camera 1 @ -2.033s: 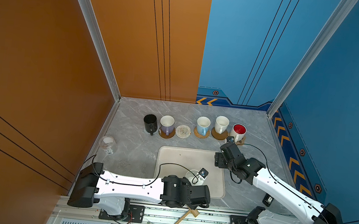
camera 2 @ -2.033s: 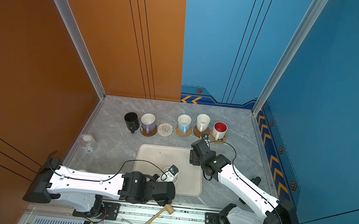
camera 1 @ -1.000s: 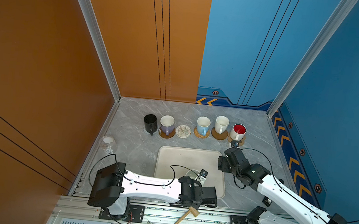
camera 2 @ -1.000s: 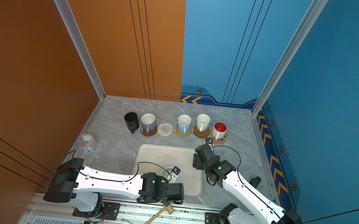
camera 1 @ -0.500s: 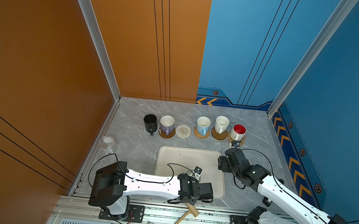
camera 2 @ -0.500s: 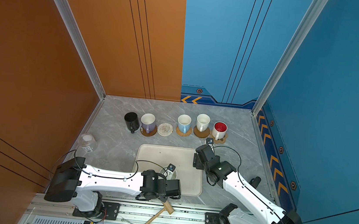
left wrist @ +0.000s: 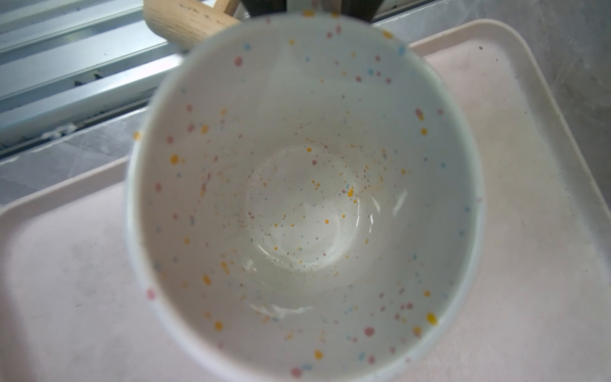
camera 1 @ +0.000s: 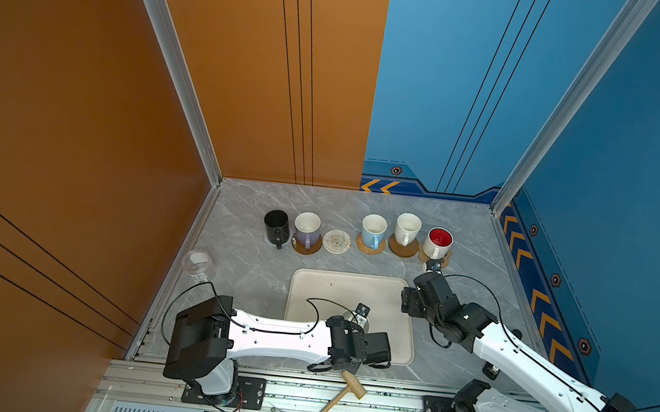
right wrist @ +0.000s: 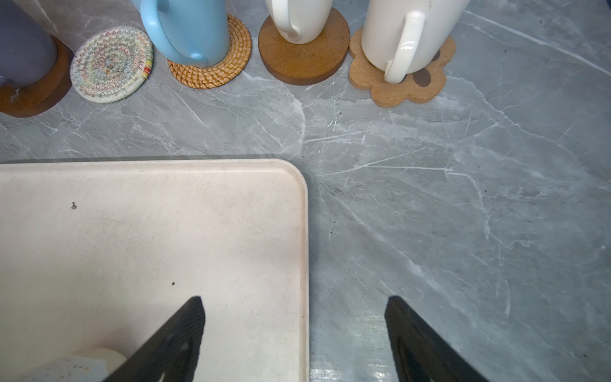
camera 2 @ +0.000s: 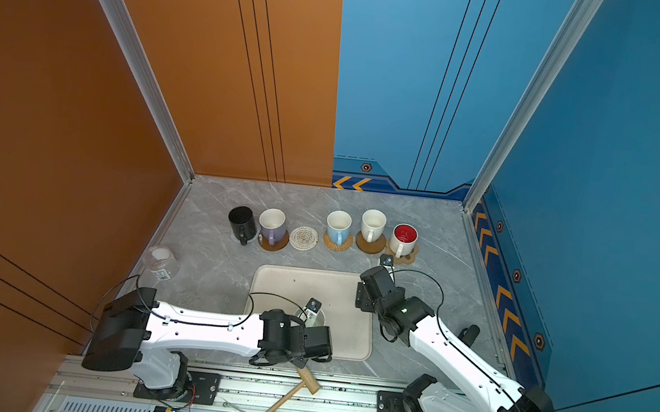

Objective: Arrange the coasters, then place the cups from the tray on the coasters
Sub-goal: 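Lower left gripper into the speckled white mug on the tray and grasp it, then lift the speckled mug and carry it toward the woven multicolour coaster with left gripper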

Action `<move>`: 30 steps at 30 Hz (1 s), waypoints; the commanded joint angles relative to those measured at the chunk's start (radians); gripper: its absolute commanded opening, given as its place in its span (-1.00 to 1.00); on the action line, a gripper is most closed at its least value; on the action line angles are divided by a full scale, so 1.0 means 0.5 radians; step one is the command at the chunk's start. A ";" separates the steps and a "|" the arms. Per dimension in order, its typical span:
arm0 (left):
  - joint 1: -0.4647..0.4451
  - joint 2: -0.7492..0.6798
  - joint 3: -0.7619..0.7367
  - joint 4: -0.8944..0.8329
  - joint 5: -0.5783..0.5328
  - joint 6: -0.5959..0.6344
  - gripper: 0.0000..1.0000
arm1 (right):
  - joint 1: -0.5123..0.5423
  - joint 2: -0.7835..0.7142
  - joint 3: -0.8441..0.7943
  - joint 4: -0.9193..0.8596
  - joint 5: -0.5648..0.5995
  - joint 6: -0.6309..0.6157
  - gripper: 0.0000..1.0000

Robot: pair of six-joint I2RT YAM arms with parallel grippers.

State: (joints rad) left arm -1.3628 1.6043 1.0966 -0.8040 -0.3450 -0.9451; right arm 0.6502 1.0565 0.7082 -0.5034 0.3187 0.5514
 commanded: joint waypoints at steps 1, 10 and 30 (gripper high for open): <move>0.026 -0.048 -0.003 -0.039 -0.068 0.004 -0.82 | -0.011 0.010 -0.020 0.009 0.017 0.034 0.69; 0.048 -0.172 -0.004 -0.064 -0.293 -0.039 -1.00 | -0.013 -0.008 -0.018 0.013 0.013 0.051 0.61; 0.742 -0.123 0.358 0.066 -0.416 0.594 -1.00 | -0.019 0.082 0.138 -0.043 -0.135 0.032 0.58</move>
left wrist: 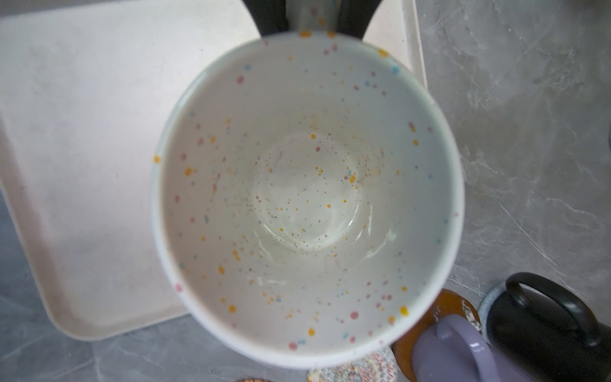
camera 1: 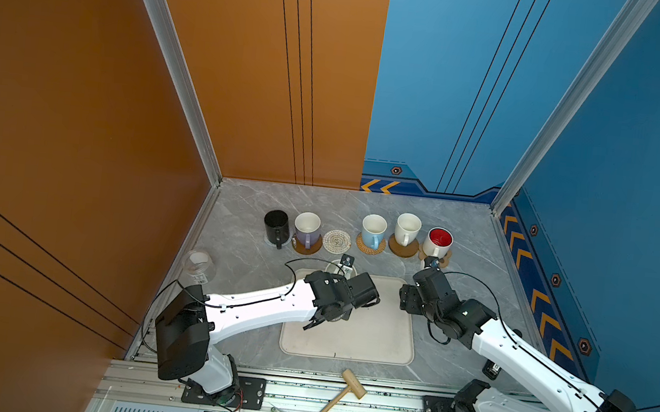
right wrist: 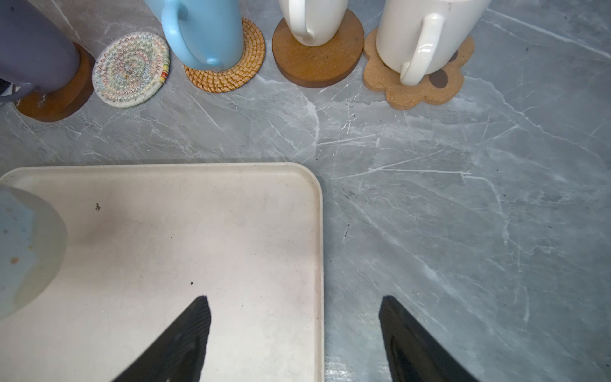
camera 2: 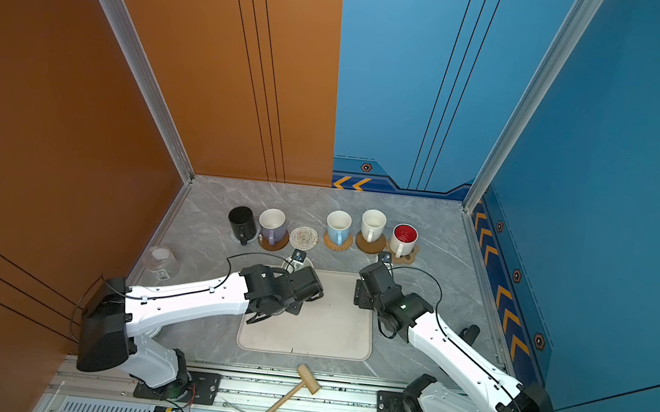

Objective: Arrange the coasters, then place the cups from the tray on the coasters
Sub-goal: 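Lift the speckled mug and carry it toward the woven multicolour coaster with left gripper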

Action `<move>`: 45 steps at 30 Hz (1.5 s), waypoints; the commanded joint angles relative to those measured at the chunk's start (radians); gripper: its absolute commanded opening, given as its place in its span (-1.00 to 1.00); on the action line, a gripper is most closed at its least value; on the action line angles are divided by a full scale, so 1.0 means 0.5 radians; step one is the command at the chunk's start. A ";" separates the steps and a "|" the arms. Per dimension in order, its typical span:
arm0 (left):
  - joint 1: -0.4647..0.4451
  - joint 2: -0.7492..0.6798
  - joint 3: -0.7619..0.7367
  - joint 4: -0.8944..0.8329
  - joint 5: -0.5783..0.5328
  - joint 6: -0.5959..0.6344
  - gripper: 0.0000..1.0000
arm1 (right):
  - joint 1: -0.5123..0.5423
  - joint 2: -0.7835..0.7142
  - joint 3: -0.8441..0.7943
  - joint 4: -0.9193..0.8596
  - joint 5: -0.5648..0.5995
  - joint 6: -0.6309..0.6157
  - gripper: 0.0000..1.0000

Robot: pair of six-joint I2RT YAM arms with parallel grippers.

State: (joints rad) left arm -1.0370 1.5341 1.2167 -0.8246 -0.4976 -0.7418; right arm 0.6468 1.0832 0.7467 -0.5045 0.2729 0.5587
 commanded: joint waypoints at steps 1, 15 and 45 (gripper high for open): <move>0.138 0.040 0.147 0.124 -0.092 0.226 -1.00 | -0.014 0.038 0.070 -0.040 -0.052 0.015 0.58; 0.592 0.425 0.523 0.345 0.191 0.559 -1.00 | -0.039 0.212 0.211 -0.091 -0.100 0.028 0.59; 0.828 0.976 1.048 0.442 0.409 0.701 -1.00 | -0.136 0.396 0.248 -0.144 -0.170 0.193 0.58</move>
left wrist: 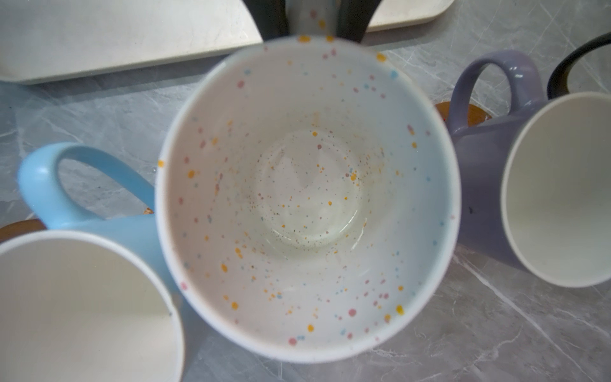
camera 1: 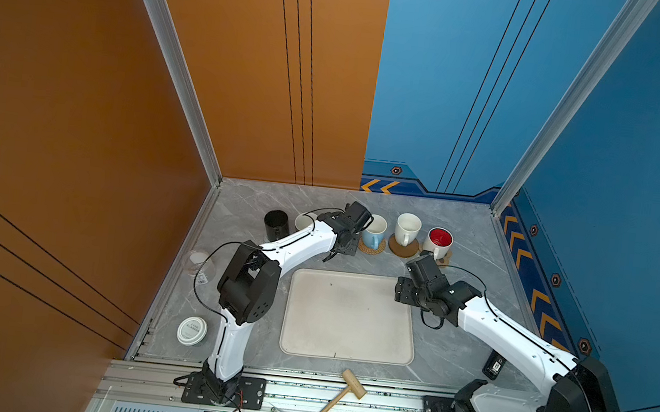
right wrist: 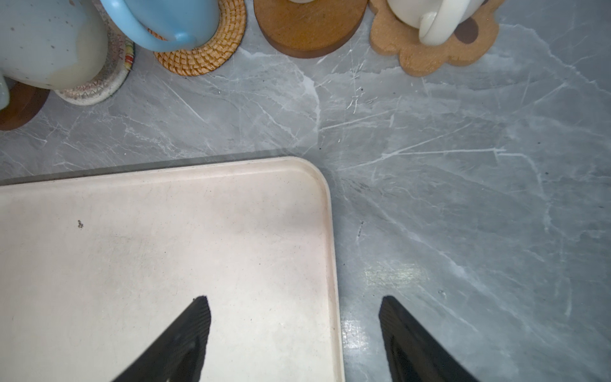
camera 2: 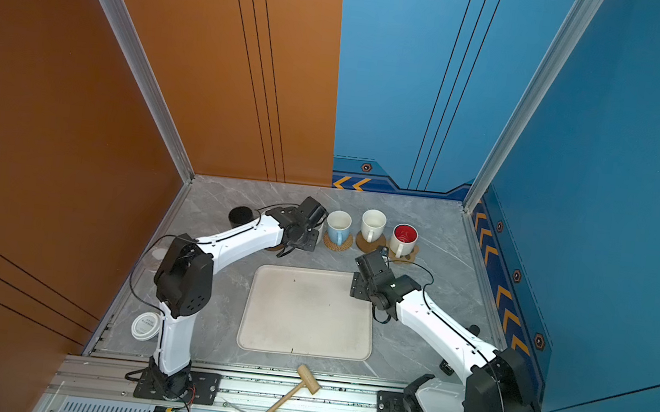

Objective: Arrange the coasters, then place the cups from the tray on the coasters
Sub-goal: 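Lift the speckled mug and carry it toward the woven multicolour coaster with left gripper, then lower the speckled mug onto the woven multicolour coaster and open left gripper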

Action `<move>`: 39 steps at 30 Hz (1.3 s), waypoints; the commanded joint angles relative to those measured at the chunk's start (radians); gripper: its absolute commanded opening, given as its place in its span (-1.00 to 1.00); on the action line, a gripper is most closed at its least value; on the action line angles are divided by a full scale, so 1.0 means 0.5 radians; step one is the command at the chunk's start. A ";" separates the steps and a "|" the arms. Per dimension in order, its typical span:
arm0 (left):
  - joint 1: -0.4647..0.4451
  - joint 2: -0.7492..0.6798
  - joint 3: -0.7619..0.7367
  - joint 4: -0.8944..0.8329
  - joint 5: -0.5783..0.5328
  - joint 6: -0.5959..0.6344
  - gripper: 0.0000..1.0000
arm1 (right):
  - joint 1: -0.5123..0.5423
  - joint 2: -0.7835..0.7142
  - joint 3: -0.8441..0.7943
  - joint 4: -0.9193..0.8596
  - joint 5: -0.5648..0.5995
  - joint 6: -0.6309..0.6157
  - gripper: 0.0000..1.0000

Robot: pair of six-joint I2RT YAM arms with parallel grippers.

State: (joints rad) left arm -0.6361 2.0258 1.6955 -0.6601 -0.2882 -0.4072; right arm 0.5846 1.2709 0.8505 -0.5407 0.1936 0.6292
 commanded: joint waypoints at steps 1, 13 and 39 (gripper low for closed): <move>0.029 -0.003 0.091 0.114 -0.010 0.033 -1.00 | -0.015 0.023 0.042 -0.072 -0.010 0.054 0.58; 0.083 0.034 0.091 0.154 -0.026 0.038 -1.00 | -0.004 0.146 0.091 -0.075 -0.062 0.084 0.58; 0.125 0.112 0.051 0.194 0.088 -0.014 -1.00 | 0.007 0.237 0.139 -0.105 -0.077 0.087 0.58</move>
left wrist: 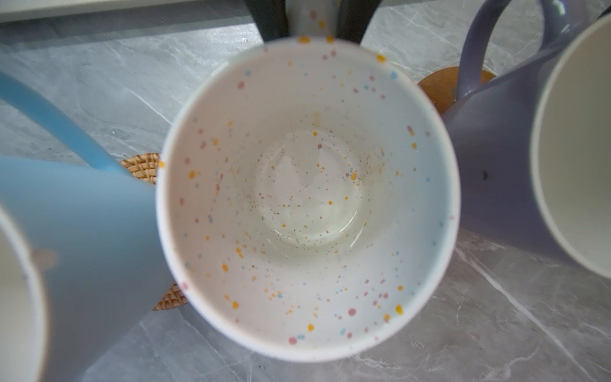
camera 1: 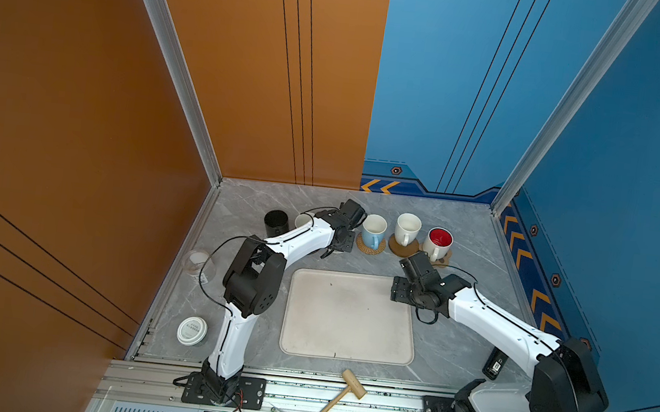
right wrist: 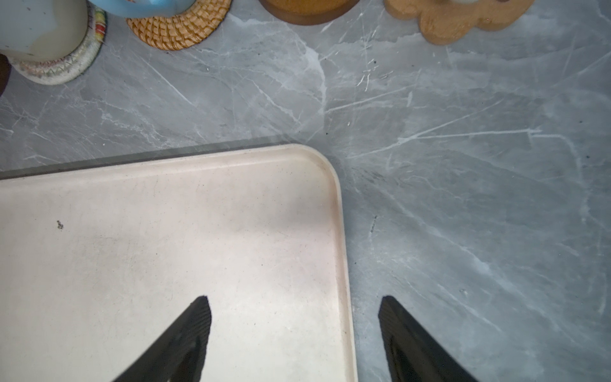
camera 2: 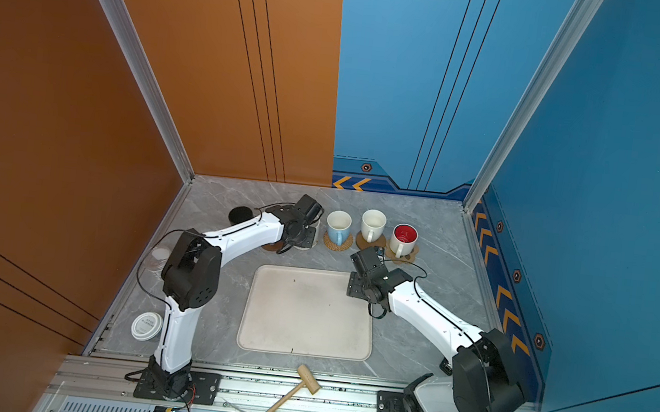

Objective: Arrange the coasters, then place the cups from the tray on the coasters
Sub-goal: 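Lower the speckled mug onto the woven multicolour coaster and open left gripper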

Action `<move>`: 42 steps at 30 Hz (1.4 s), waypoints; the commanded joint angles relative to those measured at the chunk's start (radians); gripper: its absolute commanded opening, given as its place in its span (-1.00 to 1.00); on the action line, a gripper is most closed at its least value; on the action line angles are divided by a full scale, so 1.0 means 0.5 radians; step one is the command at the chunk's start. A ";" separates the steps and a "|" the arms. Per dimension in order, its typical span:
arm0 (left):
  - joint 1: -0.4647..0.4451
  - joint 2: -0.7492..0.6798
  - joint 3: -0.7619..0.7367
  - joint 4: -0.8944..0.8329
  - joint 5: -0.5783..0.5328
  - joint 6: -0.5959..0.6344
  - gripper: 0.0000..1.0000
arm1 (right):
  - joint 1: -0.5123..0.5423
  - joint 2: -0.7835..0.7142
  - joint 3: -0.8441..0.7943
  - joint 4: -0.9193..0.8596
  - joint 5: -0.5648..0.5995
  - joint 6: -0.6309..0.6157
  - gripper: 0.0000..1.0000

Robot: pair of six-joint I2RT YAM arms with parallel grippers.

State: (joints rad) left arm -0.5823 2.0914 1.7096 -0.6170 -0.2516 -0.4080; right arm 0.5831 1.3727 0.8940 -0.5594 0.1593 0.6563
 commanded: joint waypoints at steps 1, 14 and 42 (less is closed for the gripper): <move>0.017 -0.023 0.018 0.108 0.013 -0.012 -1.00 | 0.011 0.036 0.053 -0.067 -0.014 0.032 0.58; 0.017 -0.065 -0.046 0.108 0.000 -0.009 -0.29 | 0.028 0.069 0.077 -0.065 -0.021 0.026 0.58; -0.033 -0.360 -0.230 0.107 -0.034 0.000 0.05 | 0.056 0.043 0.081 -0.062 -0.022 0.013 0.61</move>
State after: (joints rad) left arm -0.5892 1.9572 1.6142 -0.5636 -0.2504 -0.4110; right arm 0.6041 1.4010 0.9112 -0.5648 0.1528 0.6556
